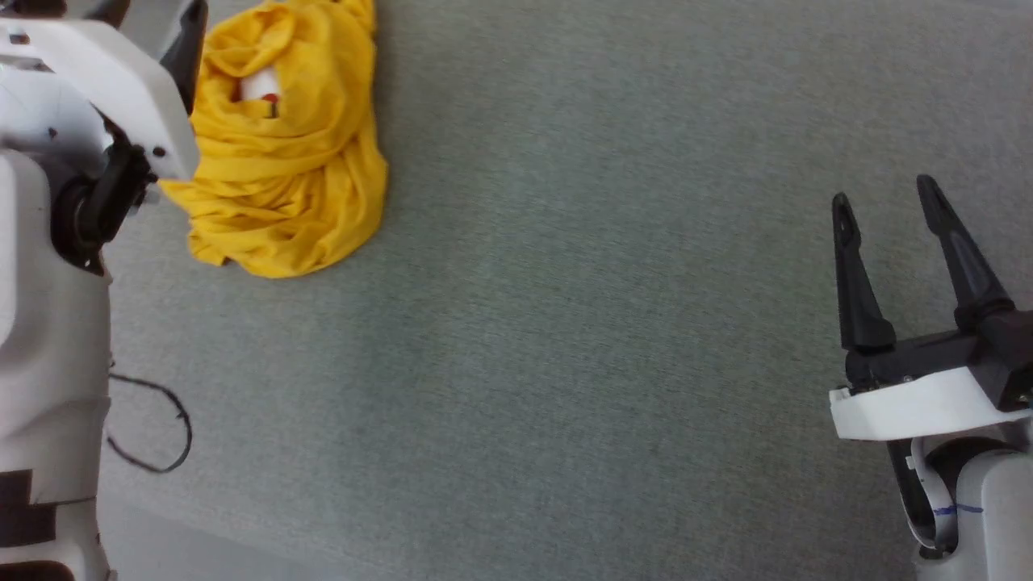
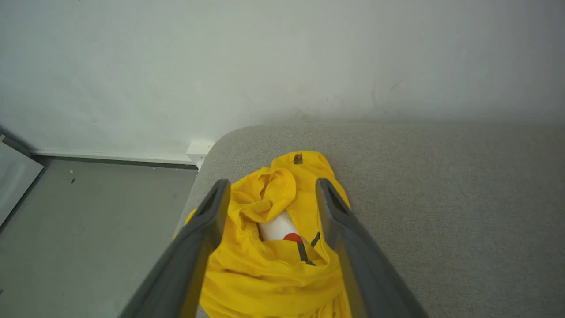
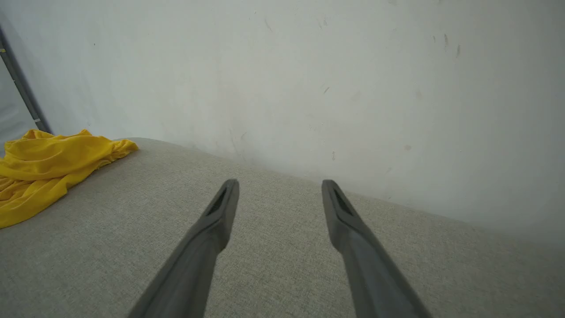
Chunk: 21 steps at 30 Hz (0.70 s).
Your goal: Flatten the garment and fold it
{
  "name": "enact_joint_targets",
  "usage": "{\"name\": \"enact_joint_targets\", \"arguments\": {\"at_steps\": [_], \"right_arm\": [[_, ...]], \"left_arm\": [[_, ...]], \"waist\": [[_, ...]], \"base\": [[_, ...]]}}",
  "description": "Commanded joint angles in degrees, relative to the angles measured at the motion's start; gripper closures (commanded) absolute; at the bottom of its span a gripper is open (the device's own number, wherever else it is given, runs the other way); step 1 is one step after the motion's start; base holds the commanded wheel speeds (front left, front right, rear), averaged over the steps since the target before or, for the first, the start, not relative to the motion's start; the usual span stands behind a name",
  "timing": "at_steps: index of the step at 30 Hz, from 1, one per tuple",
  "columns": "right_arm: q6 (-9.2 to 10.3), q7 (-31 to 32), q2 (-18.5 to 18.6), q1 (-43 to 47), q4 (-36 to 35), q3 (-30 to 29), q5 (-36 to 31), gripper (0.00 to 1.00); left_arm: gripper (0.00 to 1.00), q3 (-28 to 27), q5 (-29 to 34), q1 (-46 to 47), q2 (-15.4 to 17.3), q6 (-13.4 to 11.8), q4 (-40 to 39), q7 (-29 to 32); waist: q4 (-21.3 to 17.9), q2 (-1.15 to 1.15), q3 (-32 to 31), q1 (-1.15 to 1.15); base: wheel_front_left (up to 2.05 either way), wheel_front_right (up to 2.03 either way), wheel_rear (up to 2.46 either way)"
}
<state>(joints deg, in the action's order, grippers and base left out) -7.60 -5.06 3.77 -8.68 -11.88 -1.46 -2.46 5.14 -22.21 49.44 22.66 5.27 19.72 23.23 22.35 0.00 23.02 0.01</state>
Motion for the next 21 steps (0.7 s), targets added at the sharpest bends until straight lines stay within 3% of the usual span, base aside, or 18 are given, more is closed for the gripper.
{"name": "enact_joint_targets", "arguments": {"at_steps": [1, 12, 17, 18, 19, 21], "right_arm": [[0.11, 0.02, 0.27, -1.16, -0.34, 0.04, 0.04, 0.0], [0.11, -0.99, 0.14, -2.18, 0.14, -0.42, 1.6, 0.0], [0.11, -1.24, 0.06, -2.73, 0.51, -0.37, 1.82, 0.0], [0.11, -1.28, 0.04, -2.89, 0.63, -0.42, 1.88, 0.0], [0.11, -1.32, 0.03, -3.07, 0.76, -0.46, 1.94, 0.0], [0.11, -1.47, -0.02, -3.36, 1.12, -0.47, 2.05, 0.0]], "left_arm": [[0.0, 0.9, 0.48, 0.66, 1.2, 0.53, 1.59, 2.37], [0.0, 1.4, -1.97, -2.43, 4.75, -0.99, 6.23, 17.73], [0.0, 1.74, -1.23, -4.21, 5.76, -2.87, 5.89, 20.25], [0.57, 1.89, -0.89, -4.44, 6.09, -3.0, 5.63, 20.12], [1.0, 2.07, -0.58, -4.63, 6.41, -2.92, 5.34, 19.72], [1.0, 2.57, -0.45, -5.08, 6.98, -2.01, 4.88, 18.93]], "waist": [[-5.33, 0.0, 4.9, -0.01], [-9.92, 0.0, 8.36, -0.01], [-10.48, 0.0, 8.94, -0.01], [-10.53, 0.0, 8.94, -0.01], [-10.55, 0.0, 8.89, -0.01], [-10.5, 0.0, 8.52, -0.01]], "base": [[0.0, 0.0, 0.0], [0.0, 0.0, 0.0], [0.0, 0.0, 0.0], [0.0, 0.0, 0.0], [0.0, 0.0, 0.0], [0.0, 0.0, 0.0]]}}
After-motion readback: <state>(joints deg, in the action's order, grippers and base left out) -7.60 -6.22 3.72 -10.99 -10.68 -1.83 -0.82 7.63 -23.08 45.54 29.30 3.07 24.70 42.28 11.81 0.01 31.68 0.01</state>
